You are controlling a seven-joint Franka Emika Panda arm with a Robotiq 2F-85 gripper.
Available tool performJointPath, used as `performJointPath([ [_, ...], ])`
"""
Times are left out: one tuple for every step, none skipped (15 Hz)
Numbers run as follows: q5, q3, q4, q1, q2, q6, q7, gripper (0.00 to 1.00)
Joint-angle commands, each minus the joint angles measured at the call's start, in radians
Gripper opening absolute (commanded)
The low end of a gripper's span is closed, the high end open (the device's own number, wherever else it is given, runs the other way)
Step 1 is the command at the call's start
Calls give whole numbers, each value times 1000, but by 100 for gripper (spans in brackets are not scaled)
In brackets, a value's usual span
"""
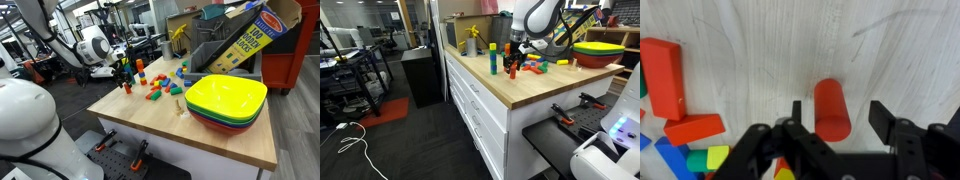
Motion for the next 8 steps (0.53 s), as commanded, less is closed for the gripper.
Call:
performJointPath([
  [85,-35,8,40,-2,-17,-45,99],
  [123,-39,3,46,-12,-17,-64,100],
  [176,-48,0,54,-22,-22,-94,100],
  [237,-57,-2,63,-32,-33,-133,100],
  [292,-65,0,70,-39,-48,-166,100],
  [349,-75,3,75,-40,-61,-206,100],
  [378,-84,7,75,-40,-75,-224,100],
  [409,-93,11,76,-36,-89,-246,100],
])
